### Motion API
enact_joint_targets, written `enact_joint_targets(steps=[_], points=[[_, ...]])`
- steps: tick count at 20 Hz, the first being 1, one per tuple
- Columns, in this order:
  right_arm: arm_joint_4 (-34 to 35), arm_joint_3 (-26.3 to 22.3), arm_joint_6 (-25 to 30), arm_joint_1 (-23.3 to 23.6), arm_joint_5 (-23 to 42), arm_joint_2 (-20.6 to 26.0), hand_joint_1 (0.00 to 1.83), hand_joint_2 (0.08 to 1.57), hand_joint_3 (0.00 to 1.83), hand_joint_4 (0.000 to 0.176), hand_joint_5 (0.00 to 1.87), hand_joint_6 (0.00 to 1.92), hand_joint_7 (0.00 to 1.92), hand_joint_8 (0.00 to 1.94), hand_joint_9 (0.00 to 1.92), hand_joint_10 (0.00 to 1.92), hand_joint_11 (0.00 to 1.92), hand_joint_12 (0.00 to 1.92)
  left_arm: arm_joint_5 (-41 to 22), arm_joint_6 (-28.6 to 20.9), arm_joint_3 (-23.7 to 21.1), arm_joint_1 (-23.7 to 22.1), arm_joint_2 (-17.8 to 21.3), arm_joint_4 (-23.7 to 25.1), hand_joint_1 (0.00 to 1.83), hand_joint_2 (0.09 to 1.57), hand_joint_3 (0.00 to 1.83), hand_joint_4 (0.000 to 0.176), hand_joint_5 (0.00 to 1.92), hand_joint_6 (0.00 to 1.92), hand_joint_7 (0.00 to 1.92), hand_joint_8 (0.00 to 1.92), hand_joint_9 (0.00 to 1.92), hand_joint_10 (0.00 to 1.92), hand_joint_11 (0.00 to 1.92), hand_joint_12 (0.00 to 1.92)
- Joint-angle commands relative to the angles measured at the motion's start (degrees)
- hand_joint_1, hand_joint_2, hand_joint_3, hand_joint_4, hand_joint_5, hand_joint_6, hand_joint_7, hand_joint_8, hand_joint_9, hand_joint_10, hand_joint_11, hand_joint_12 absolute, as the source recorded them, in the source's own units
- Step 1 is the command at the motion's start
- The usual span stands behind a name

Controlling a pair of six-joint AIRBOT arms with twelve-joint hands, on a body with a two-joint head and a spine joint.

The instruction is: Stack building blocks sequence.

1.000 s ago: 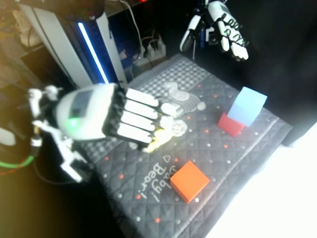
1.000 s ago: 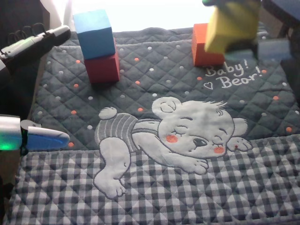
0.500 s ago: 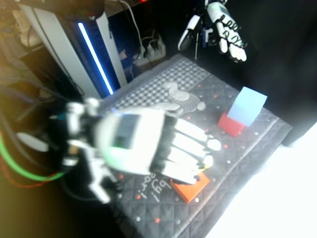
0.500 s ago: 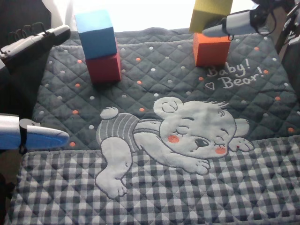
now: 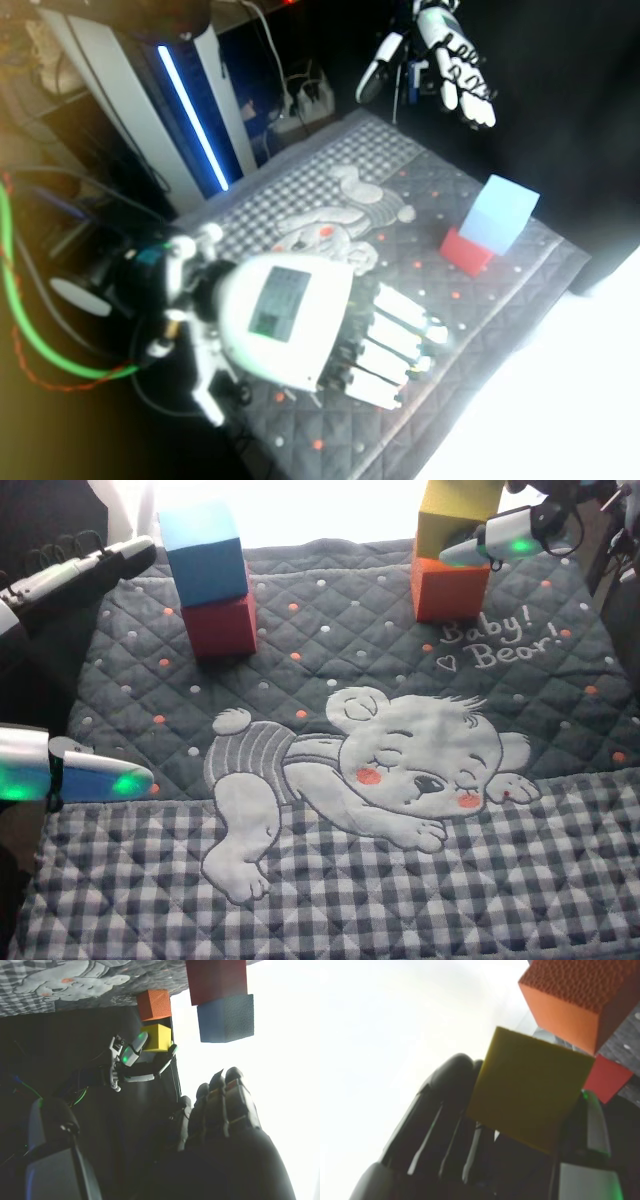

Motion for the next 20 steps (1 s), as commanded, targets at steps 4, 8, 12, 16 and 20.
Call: enact_joint_targets(steps=[4,8,12,16,20], points=[[1.8,2.0,0.0,0.9,5.6,-0.3,1.29,1.06,0.00,0.000,1.05,0.67,1.18,0.88,1.22,0.83,0.97,1.44,-6.6,-0.7,0.3,-0.8,-0.3,-0.4,0.79,0.75,0.00,0.071,0.02,0.01,0.00,0.00,0.00,0.00,0.00,0.00],[2.2,2.8,0.0,0.9,4.7,-0.7,1.26,1.07,0.00,0.000,1.00,0.88,1.19,0.73,1.30,0.63,1.08,1.24,-6.6,-0.9,0.4,-0.9,-0.4,-0.3,0.81,0.74,0.00,0.093,0.02,0.00,0.00,0.00,0.00,0.00,0.00,0.00],[2.4,2.8,0.0,0.9,4.6,-0.9,1.27,1.05,0.00,0.000,1.12,0.64,1.17,0.83,1.13,0.79,0.80,1.43,-6.6,-0.9,0.6,-1.0,-0.6,-0.2,0.85,0.74,0.00,0.110,0.02,0.00,0.00,0.00,0.00,0.00,0.00,0.00],[2.4,2.6,0.0,0.9,4.7,-1.2,1.27,1.04,0.00,0.000,1.13,0.61,1.18,0.81,1.09,0.83,0.74,1.40,-6.6,-1.0,0.7,-1.1,-0.7,-0.2,0.85,0.75,0.00,0.115,0.02,0.00,0.00,0.00,0.00,0.00,0.00,0.00],[2.4,2.5,0.0,0.9,4.7,-1.2,1.26,1.05,0.00,0.000,1.10,0.69,1.19,0.75,1.11,0.67,0.75,1.27,-6.6,-1.1,0.7,-1.1,-0.8,-0.2,0.85,0.74,0.00,0.108,0.02,0.00,0.00,0.00,0.00,0.00,0.00,0.00]])
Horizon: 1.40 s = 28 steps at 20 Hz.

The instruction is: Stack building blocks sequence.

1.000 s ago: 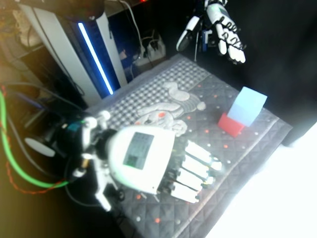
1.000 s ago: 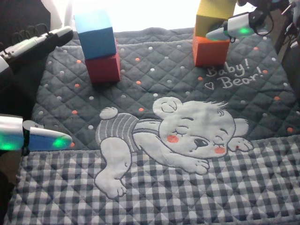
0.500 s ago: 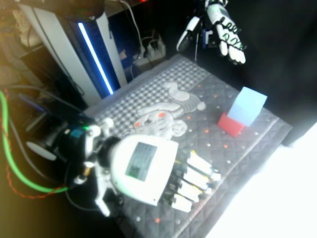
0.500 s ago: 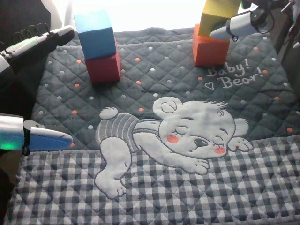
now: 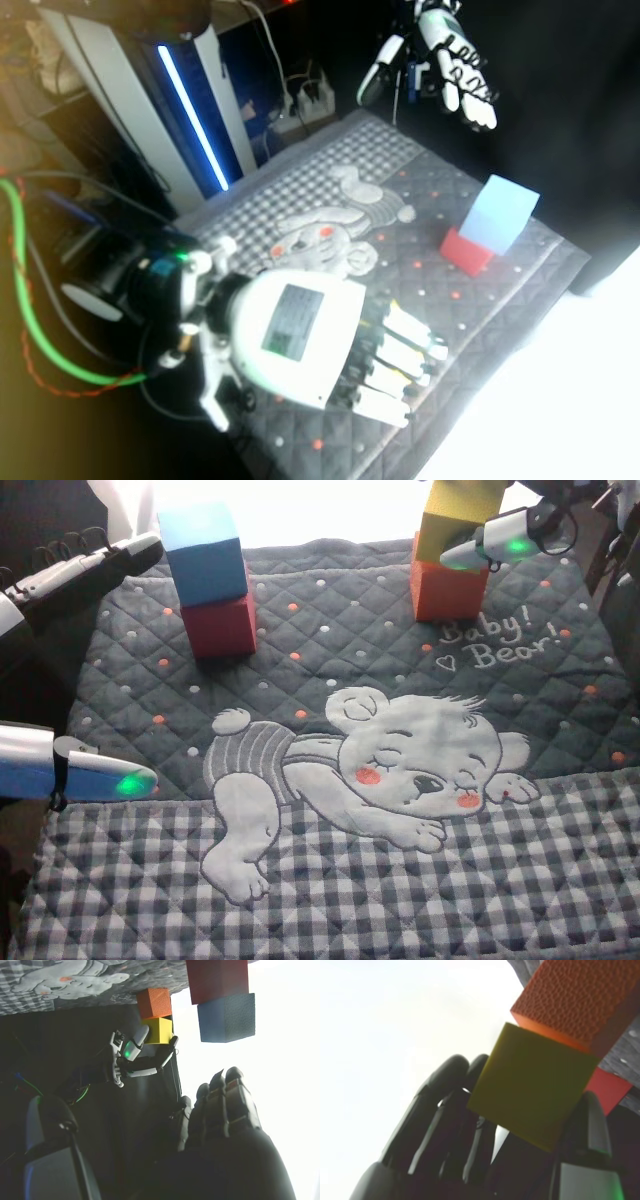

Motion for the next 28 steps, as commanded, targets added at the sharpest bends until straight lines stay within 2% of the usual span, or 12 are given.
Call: enact_joint_targets(steps=[1,4,6,12,13,14,16,17,20,21,23,28], points=[[0.7,0.2,0.1,0.9,6.7,0.2,1.26,1.05,0.00,0.000,1.11,0.68,1.18,0.76,1.13,0.62,0.76,1.26,-6.7,-0.7,0.3,-0.6,-0.3,-0.9,0.86,0.75,0.00,0.102,0.03,0.01,0.00,0.00,0.00,0.00,0.00,0.00],[0.9,0.5,0.1,0.6,6.3,-0.3,1.25,1.06,0.00,0.000,1.09,0.74,1.15,0.79,1.16,0.57,0.88,1.23,-6.5,-1.0,0.5,-0.8,-0.3,-0.8,0.83,0.75,0.00,0.094,0.02,0.00,0.00,0.00,0.00,0.00,0.00,0.00],[1.0,0.6,0.1,0.5,5.9,-0.4,1.39,1.06,0.00,0.000,1.03,0.81,1.09,0.77,1.06,1.00,0.95,1.15,-6.6,-1.1,0.5,-0.9,-0.3,-0.7,0.83,0.76,0.00,0.093,0.02,0.00,0.00,0.00,0.00,0.00,0.00,0.00],[1.4,0.7,0.1,-0.2,5.6,-0.4,1.37,1.13,0.00,0.000,0.84,0.96,0.95,1.09,0.92,1.27,0.72,1.14,-6.8,-1.2,0.5,-0.9,-0.3,-0.7,0.87,0.76,0.00,0.110,0.03,0.00,0.00,0.00,0.00,0.00,0.00,0.00],[1.4,0.7,0.1,-0.3,5.5,-0.3,1.25,1.16,0.00,0.000,0.82,1.06,0.93,1.20,0.77,0.82,0.52,1.20,-6.8,-1.2,0.5,-0.9,-0.3,-0.7,0.88,0.76,0.00,0.117,0.03,0.00,0.00,0.00,0.00,0.00,0.00,0.00],[1.4,0.7,0.1,-0.3,5.5,-0.3,1.33,1.15,0.00,0.000,0.79,0.45,0.90,1.15,0.72,0.57,0.36,1.21,-6.8,-1.3,0.5,-0.9,-0.3,-0.7,0.85,0.76,0.00,0.126,0.02,0.00,0.00,0.00,0.00,0.00,0.00,0.00],[1.4,0.6,0.1,-0.4,5.5,-0.2,1.34,1.16,0.00,0.000,0.82,0.03,0.87,1.19,0.74,0.28,0.25,1.24,-6.9,-1.3,0.5,-0.9,-0.3,-0.7,0.86,0.76,0.00,0.118,0.02,0.00,0.00,0.00,0.00,0.00,0.00,0.00],[1.4,0.5,0.1,-0.6,5.5,-0.1,1.31,1.07,0.00,0.000,0.74,0.01,0.68,0.24,0.76,0.21,0.32,1.30,-6.9,-1.3,0.5,-0.9,-0.4,-0.7,0.85,0.76,0.00,0.127,0.02,0.00,0.00,0.00,0.00,0.00,0.00,0.00],[1.6,0.5,0.1,-0.8,5.4,0.0,1.25,1.09,0.00,0.002,0.64,0.00,0.56,0.02,0.61,0.08,0.17,1.25,-6.8,-1.3,0.6,-0.9,-0.6,-0.7,0.87,0.75,0.00,0.128,0.03,0.00,0.00,0.00,0.00,0.00,0.00,0.00],[1.6,0.4,0.1,-0.8,5.4,0.1,1.22,1.08,0.00,0.028,0.58,0.00,0.44,0.00,0.49,0.01,0.01,1.23,-6.8,-1.4,0.6,-0.9,-0.6,-0.7,0.86,0.75,0.00,0.133,0.02,0.00,0.00,0.00,0.00,0.00,0.00,0.00],[1.6,0.3,0.1,-0.8,5.4,0.3,1.19,1.08,0.00,0.047,0.56,0.00,0.37,0.00,0.43,0.00,0.00,1.08,-6.8,-1.4,0.6,-0.9,-0.6,-0.7,0.87,0.76,0.00,0.141,0.02,0.00,0.00,0.00,0.00,0.00,0.00,0.00],[2.2,0.2,0.1,-1.1,5.4,0.5,1.19,1.08,0.00,0.029,0.57,0.00,0.38,0.01,0.44,0.01,0.00,1.04,-6.9,-1.4,0.6,-0.9,-0.6,-0.7,0.89,0.76,0.00,0.145,0.02,0.00,0.00,0.00,0.00,0.00,0.00,0.00]])
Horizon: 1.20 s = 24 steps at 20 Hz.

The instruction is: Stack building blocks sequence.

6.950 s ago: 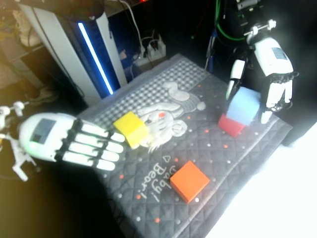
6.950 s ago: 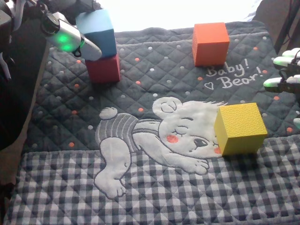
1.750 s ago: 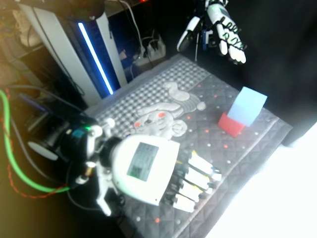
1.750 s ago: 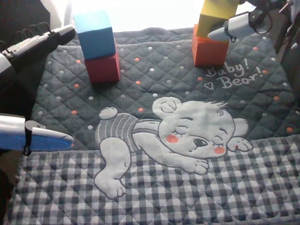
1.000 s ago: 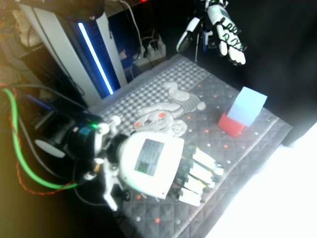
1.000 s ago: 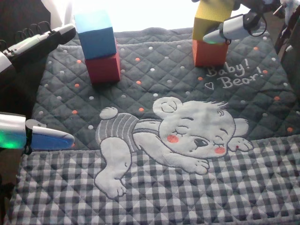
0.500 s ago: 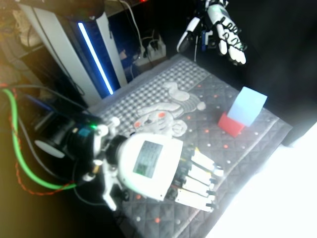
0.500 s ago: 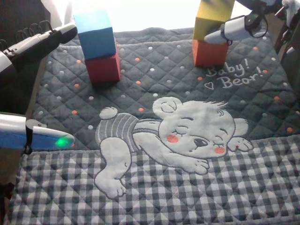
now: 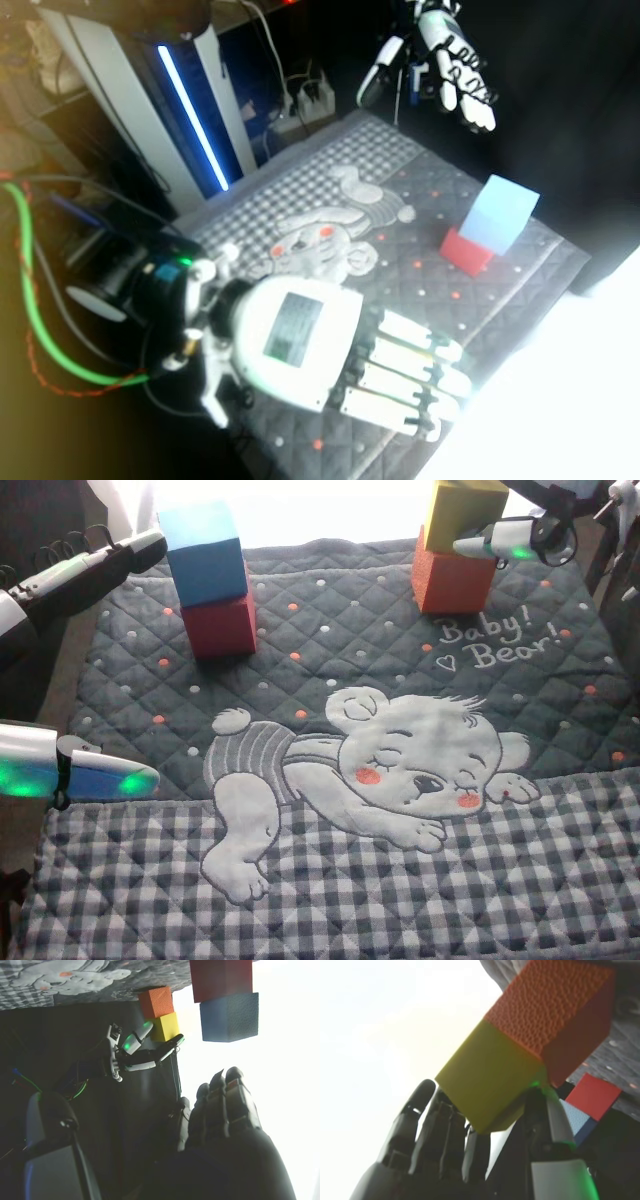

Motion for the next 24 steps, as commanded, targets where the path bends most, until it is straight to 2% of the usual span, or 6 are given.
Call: enact_joint_targets(steps=[1,9,12,15,21,24], points=[[0.7,0.0,-0.1,0.2,6.7,0.5,1.20,1.08,0.00,0.028,0.56,0.00,0.38,0.00,0.44,0.01,0.00,1.01,-6.9,-0.4,0.3,-0.7,-0.1,-0.8,0.88,0.76,0.00,0.153,0.02,0.00,0.00,0.00,0.00,0.00,0.00,0.00],[0.7,-3.1,-0.1,-0.9,9.6,1.1,1.13,1.06,0.00,0.027,0.43,0.00,0.31,0.00,0.40,0.00,0.02,1.11,-6.9,-0.4,0.4,-0.7,-0.3,-0.9,0.88,0.76,0.00,0.148,0.03,0.00,0.00,0.00,0.00,0.00,0.00,0.00],[0.7,-5.5,-0.1,-1.6,12.4,2.4,0.95,1.00,0.00,0.109,0.19,0.00,0.15,0.00,0.28,0.00,0.00,0.99,-7.0,-0.4,0.4,-0.7,-0.3,-0.9,0.88,0.77,0.01,0.129,0.02,0.00,0.00,0.00,0.00,0.00,0.00,0.00],[-0.2,-7.9,-0.1,-2.0,15.4,4.2,0.90,0.95,0.00,0.115,0.02,0.00,0.01,0.00,0.17,0.00,0.00,1.01,-7.0,-0.4,0.3,-0.7,-0.4,-1.2,0.86,0.77,0.00,0.116,0.02,0.00,0.00,0.00,0.00,0.00,0.00,0.00],[-2.7,-15.0,-0.2,-4.1,25.4,11.2,0.80,0.98,0.00,0.060,0.00,0.00,0.00,0.00,0.00,0.00,0.00,0.36,-8.7,-0.4,0.2,-0.7,-0.5,-1.7,0.83,0.75,0.00,0.113,0.02,0.00,0.00,0.00,0.00,0.00,0.00,0.00],[-2.6,-23.0,-0.2,-10.6,38.1,19.2,0.71,0.90,0.00,0.111,0.00,0.00,0.00,0.00,0.00,0.00,0.00,0.08,-12.8,1.3,-0.7,0.1,-0.4,-3.3,0.87,0.73,0.00,0.121,0.03,0.01,0.00,0.00,0.00,0.00,0.00,0.00]])
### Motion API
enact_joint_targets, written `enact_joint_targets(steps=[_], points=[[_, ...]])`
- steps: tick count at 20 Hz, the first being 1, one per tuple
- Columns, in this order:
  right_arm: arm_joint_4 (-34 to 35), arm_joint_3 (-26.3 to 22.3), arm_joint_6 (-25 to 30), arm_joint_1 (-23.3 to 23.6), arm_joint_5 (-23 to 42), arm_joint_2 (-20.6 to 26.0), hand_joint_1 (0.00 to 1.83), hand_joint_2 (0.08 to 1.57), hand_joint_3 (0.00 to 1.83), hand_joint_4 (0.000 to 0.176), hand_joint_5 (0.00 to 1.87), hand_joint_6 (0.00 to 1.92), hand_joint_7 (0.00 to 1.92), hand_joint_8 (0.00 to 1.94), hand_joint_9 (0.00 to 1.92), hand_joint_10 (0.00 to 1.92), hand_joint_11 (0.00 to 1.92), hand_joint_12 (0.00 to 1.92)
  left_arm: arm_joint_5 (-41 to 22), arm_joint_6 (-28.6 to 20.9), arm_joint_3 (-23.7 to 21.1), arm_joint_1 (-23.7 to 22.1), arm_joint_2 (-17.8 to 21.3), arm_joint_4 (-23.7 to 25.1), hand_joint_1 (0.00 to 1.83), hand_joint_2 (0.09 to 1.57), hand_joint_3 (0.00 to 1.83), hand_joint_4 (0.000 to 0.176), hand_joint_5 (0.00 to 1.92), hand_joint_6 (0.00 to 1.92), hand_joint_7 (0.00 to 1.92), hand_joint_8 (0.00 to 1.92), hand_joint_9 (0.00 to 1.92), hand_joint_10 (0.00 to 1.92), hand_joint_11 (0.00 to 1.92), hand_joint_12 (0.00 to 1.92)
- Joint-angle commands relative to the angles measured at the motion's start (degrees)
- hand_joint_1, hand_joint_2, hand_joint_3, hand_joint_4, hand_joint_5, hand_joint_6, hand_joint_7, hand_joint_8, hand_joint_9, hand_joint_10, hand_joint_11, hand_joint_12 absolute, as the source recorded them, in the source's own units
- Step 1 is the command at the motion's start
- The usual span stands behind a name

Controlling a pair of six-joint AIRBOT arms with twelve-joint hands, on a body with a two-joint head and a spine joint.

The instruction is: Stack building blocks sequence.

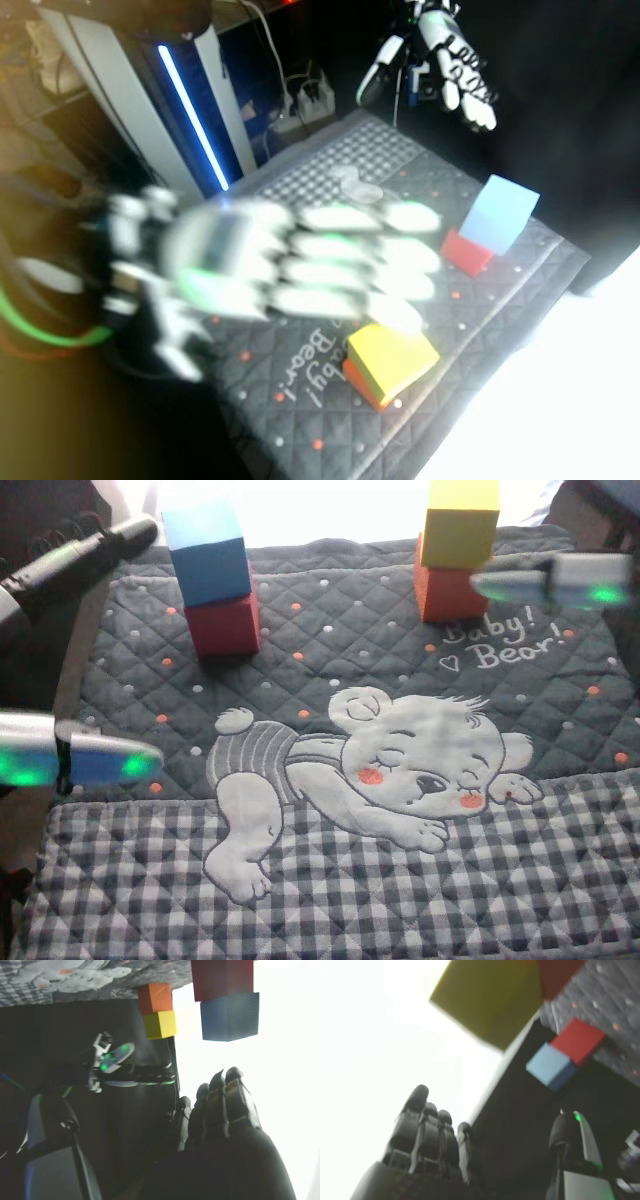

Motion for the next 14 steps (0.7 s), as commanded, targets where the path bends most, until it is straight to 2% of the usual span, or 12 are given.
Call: enact_joint_targets(steps=[1,3,4,5,6,7,8,9,10,11,13,14], points=[[1.3,-1.5,0.1,-1.4,13.8,1.8,0.70,0.88,0.01,0.125,0.00,0.00,0.00,0.00,0.05,0.01,0.00,0.38,-10.1,0.9,-0.5,-0.1,0.1,-0.7,0.93,0.74,0.00,0.100,0.03,0.01,0.00,0.00,0.00,0.00,0.00,0.00],[3.7,-6.3,0.1,-10.3,21.7,5.6,0.86,0.93,0.01,0.118,0.00,0.00,0.00,0.00,0.01,0.00,0.00,0.03,-13.9,1.4,-1.2,1.1,-0.6,-2.2,0.87,0.75,0.00,0.101,0.02,0.00,0.00,0.00,0.00,0.00,0.00,0.00],[5.6,-8.6,0.1,-16.3,25.8,7.1,0.86,0.96,0.02,0.089,0.01,0.00,0.00,0.00,0.00,0.00,0.00,0.01,-15.9,1.4,-1.5,1.9,-1.3,-2.9,0.85,0.74,0.00,0.105,0.01,0.00,0.00,0.00,0.00,0.00,0.00,0.00],[7.2,-10.0,0.1,-20.1,28.9,7.8,0.87,0.98,0.02,0.087,0.00,0.00,0.01,0.00,0.00,0.00,0.00,0.00,-17.2,1.4,-1.7,2.3,-1.8,-3.4,0.87,0.75,0.00,0.132,0.01,0.00,0.00,0.00,0.00,0.00,0.00,0.00],[8.9,-11.7,0.1,-24.4,32.2,8.2,0.87,0.98,0.01,0.127,0.05,0.00,0.07,0.01,0.02,0.00,0.00,0.00,-19.0,1.4,-2.0,2.8,-2.4,-4.2,0.87,0.78,0.01,0.092,0.00,0.00,0.00,0.00,0.00,0.00,0.00,0.00],[10.3,-13.3,0.1,-28.1,34.9,8.9,0.89,0.97,0.00,0.142,0.05,0.00,0.07,0.00,0.00,0.00,0.00,0.00,-21.3,1.4,-2.5,3.7,-3.1,-5.3,0.86,0.80,0.02,0.099,0.00,0.00,0.00,0.00,0.00,0.00,0.00,0.00],[11.8,-14.7,0.1,-31.1,37.1,9.7,0.84,0.95,0.00,0.151,0.01,0.00,0.04,0.00,0.00,0.00,0.00,0.00,-24.2,1.4,-3.0,4.9,-3.7,-6.6,0.79,0.83,0.03,0.130,0.00,0.00,0.00,0.00,0.00,0.00,0.00,0.00],[13.5,-15.9,0.1,-34.5,39.3,10.2,0.82,0.96,0.00,0.138,0.00,0.00,0.01,0.00,0.00,0.00,0.00,0.00,-26.9,1.3,-3.6,6.7,-4.1,-8.2,0.78,0.83,0.03,0.114,0.00,0.00,0.00,0.00,0.00,0.00,0.03,0.01],[14.1,-16.5,0.2,-36.2,39.9,10.5,0.82,0.96,0.00,0.137,0.00,0.00,0.00,0.00,0.00,0.00,0.00,0.00,-28.3,1.1,-3.9,7.7,-4.1,-9.1,0.72,0.86,0.04,0.143,0.00,0.00,0.00,0.00,0.00,0.00,0.00,0.00],[14.2,-16.9,0.5,-37.1,39.9,10.5,0.78,0.97,0.00,0.117,0.00,0.00,0.00,0.00,0.00,0.00,0.00,0.00,-29.1,0.6,-4.0,8.2,-4.1,-9.5,0.68,0.89,0.04,0.157,0.00,0.00,0.00,0.00,0.00,0.00,0.01,0.01],[14.0,-17.4,1.1,-37.6,39.9,10.5,0.78,0.98,0.01,0.106,0.00,0.00,0.04,0.01,0.02,0.01,0.00,0.00,-30.8,-0.4,-4.3,9.4,-4.1,-10.1,0.58,0.95,0.02,0.170,0.00,0.00,0.00,0.00,0.00,0.00,0.03,0.04],[13.7,-17.5,1.1,-37.6,39.9,10.5,0.76,0.99,0.00,0.083,0.03,0.00,0.12,0.01,0.09,0.02,0.01,0.01,-30.8,-0.8,-4.3,9.5,-4.1,-10.1,0.51,0.97,0.02,0.175,0.00,0.00,0.00,0.00,0.00,0.00,0.03,0.04]])
